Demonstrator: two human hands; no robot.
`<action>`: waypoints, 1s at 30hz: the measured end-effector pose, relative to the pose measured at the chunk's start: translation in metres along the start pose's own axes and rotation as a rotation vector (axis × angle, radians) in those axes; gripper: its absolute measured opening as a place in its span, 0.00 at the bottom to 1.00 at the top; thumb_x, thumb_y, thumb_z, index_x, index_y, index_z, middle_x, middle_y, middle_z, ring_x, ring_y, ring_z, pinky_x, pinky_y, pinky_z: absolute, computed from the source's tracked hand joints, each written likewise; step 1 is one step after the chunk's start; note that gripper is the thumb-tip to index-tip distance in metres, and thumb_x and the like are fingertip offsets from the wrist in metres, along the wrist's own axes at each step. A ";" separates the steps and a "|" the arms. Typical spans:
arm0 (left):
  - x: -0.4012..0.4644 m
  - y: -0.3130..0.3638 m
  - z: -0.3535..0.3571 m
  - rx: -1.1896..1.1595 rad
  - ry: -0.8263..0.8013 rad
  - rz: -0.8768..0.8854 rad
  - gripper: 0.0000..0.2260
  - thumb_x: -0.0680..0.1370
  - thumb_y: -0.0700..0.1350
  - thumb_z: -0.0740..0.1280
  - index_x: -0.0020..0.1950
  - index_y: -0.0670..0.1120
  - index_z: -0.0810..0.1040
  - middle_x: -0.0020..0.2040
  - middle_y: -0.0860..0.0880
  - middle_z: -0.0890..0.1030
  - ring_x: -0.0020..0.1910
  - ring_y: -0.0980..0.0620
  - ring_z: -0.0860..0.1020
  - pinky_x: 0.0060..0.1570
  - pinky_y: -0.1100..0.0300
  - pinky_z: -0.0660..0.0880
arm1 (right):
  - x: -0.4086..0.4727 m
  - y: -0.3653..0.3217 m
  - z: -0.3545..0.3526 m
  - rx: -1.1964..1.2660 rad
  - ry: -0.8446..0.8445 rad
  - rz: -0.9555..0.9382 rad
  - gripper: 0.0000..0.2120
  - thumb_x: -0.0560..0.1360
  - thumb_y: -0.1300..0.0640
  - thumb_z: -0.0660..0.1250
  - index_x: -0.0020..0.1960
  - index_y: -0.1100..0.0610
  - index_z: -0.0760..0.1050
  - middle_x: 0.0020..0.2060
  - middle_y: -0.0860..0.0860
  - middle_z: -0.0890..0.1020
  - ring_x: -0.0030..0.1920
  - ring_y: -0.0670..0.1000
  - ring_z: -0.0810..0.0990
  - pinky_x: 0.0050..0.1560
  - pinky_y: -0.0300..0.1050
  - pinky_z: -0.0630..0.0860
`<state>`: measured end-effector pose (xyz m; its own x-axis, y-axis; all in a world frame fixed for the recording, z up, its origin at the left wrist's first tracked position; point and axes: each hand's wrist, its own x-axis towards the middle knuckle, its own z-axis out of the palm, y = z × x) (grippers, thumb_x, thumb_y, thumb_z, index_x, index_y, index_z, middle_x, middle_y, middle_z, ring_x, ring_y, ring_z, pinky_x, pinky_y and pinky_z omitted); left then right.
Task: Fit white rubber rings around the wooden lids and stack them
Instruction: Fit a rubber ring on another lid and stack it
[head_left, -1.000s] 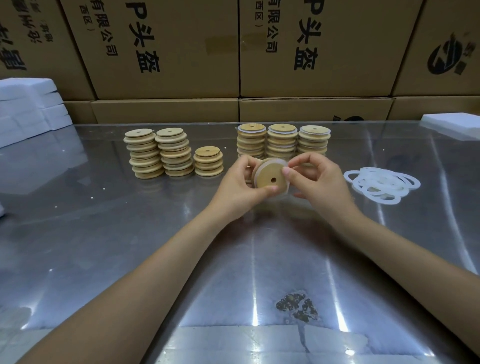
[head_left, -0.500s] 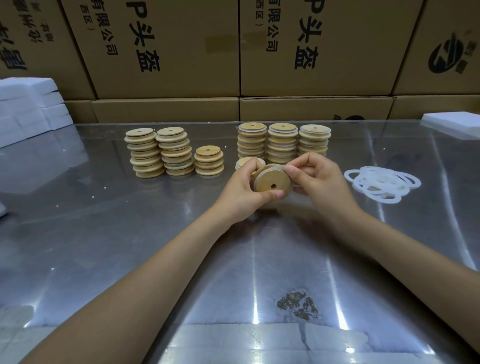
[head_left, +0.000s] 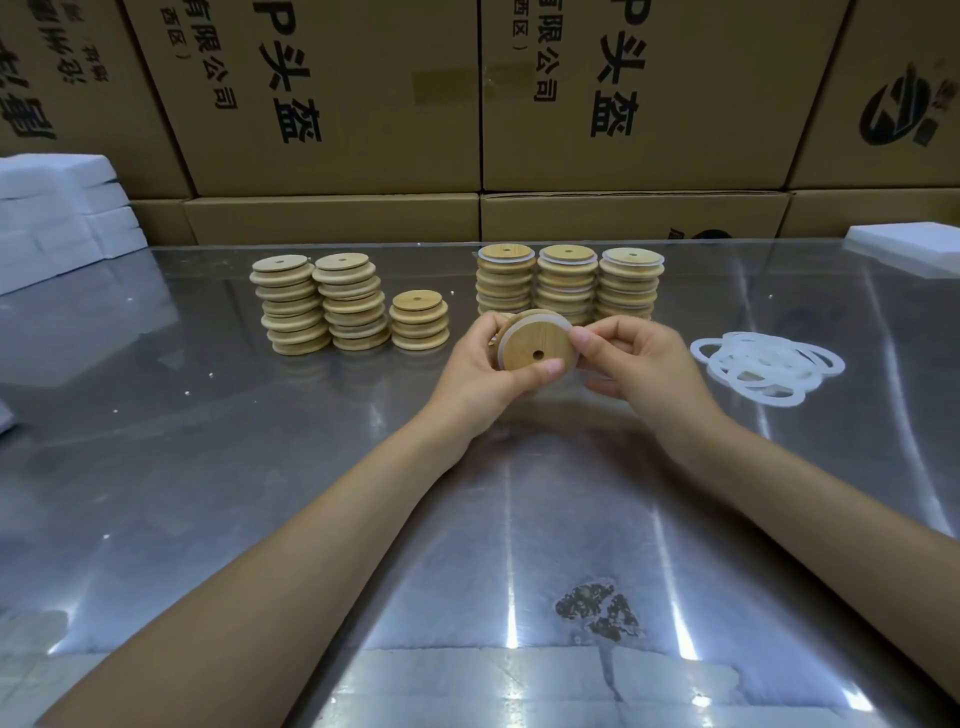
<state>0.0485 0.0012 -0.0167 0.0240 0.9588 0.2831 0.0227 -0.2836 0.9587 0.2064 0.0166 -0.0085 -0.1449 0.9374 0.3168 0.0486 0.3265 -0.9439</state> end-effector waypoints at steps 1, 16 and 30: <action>0.000 0.000 0.000 0.013 -0.001 0.008 0.14 0.71 0.35 0.73 0.47 0.49 0.72 0.46 0.47 0.77 0.47 0.51 0.75 0.46 0.54 0.76 | 0.000 0.000 0.000 0.000 -0.011 0.014 0.05 0.75 0.55 0.68 0.42 0.55 0.78 0.34 0.44 0.83 0.41 0.40 0.83 0.41 0.35 0.78; 0.007 -0.004 -0.006 0.342 0.027 0.264 0.19 0.67 0.36 0.75 0.39 0.53 0.67 0.36 0.50 0.77 0.37 0.52 0.73 0.40 0.46 0.75 | 0.001 -0.002 0.000 0.083 -0.078 -0.084 0.08 0.71 0.62 0.71 0.39 0.55 0.72 0.41 0.54 0.82 0.39 0.44 0.79 0.43 0.36 0.73; 0.002 -0.005 0.006 0.334 -0.054 0.166 0.27 0.64 0.47 0.77 0.61 0.50 0.74 0.57 0.49 0.80 0.57 0.53 0.79 0.57 0.48 0.77 | 0.003 0.002 -0.005 -0.032 0.032 0.160 0.14 0.73 0.48 0.69 0.43 0.59 0.75 0.39 0.54 0.82 0.36 0.46 0.81 0.41 0.47 0.82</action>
<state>0.0549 0.0046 -0.0211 0.1077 0.8995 0.4233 0.3390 -0.4335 0.8349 0.2106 0.0208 -0.0093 -0.1009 0.9809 0.1663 0.1002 0.1763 -0.9792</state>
